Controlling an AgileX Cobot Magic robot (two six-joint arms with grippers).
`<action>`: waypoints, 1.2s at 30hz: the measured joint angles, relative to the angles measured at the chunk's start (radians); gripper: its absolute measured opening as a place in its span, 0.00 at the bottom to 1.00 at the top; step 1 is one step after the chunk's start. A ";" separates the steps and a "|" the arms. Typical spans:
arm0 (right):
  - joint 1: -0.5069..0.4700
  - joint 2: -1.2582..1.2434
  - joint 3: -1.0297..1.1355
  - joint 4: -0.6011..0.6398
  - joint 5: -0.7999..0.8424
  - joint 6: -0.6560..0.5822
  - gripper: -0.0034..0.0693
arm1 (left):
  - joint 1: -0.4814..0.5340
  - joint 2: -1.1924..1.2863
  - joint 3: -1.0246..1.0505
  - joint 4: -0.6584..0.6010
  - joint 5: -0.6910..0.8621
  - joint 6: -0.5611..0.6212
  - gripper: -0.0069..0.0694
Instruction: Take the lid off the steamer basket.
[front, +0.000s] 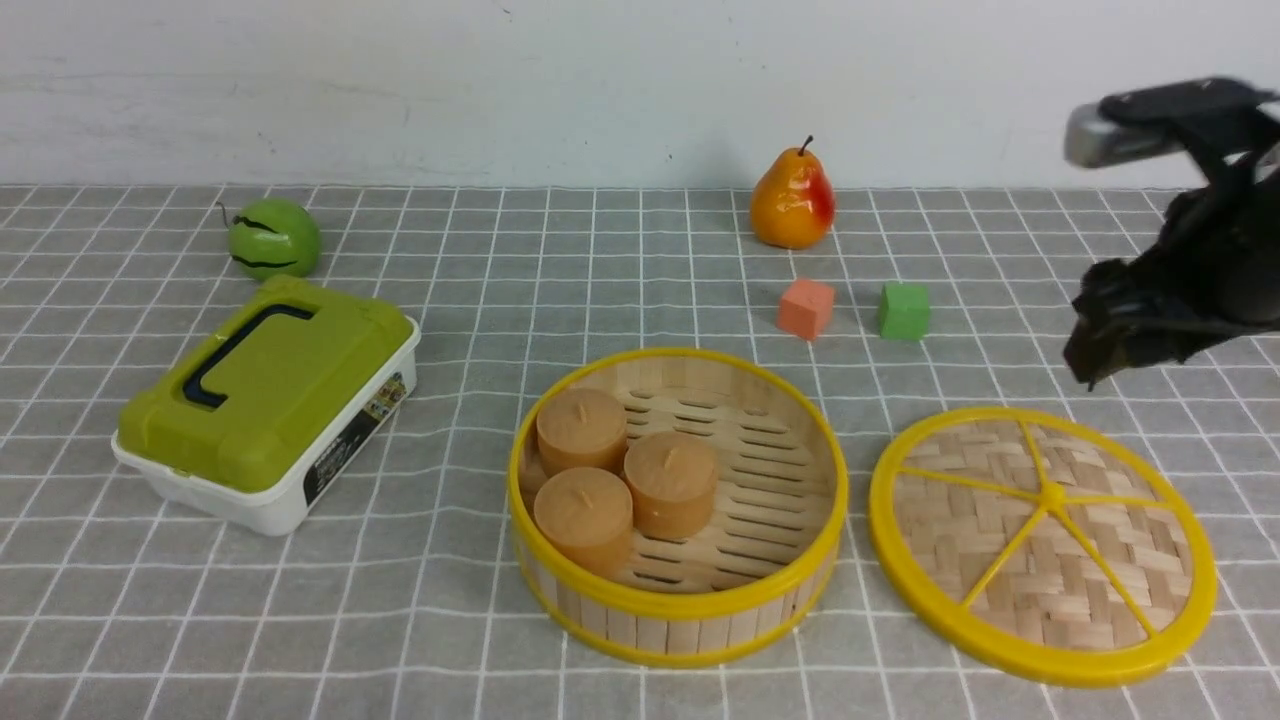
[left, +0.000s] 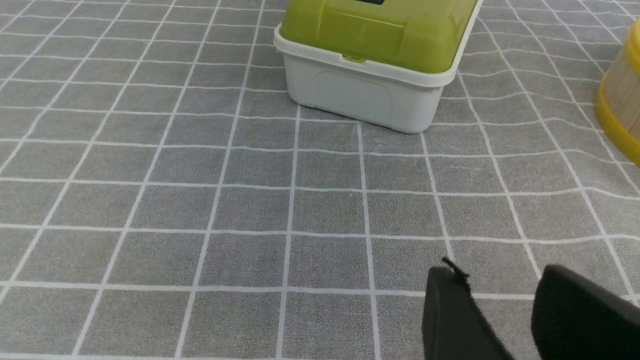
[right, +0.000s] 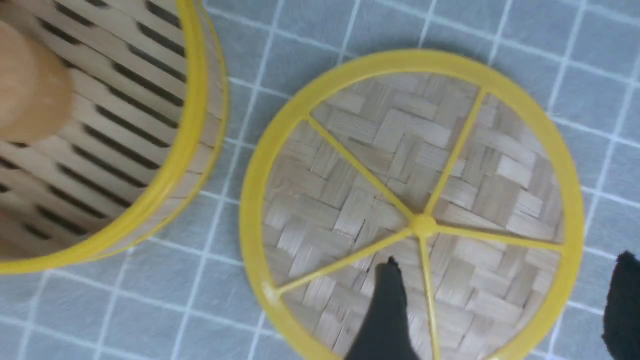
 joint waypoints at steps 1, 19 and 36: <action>0.000 -0.055 0.033 0.010 -0.002 0.001 0.72 | 0.000 0.000 0.000 0.000 0.000 0.000 0.40; 0.000 -0.943 0.667 0.065 -0.178 0.003 0.02 | 0.000 0.000 0.000 0.000 0.000 0.000 0.40; 0.000 -1.326 1.131 0.040 -0.792 -0.114 0.03 | 0.000 0.000 0.000 0.000 0.000 0.000 0.40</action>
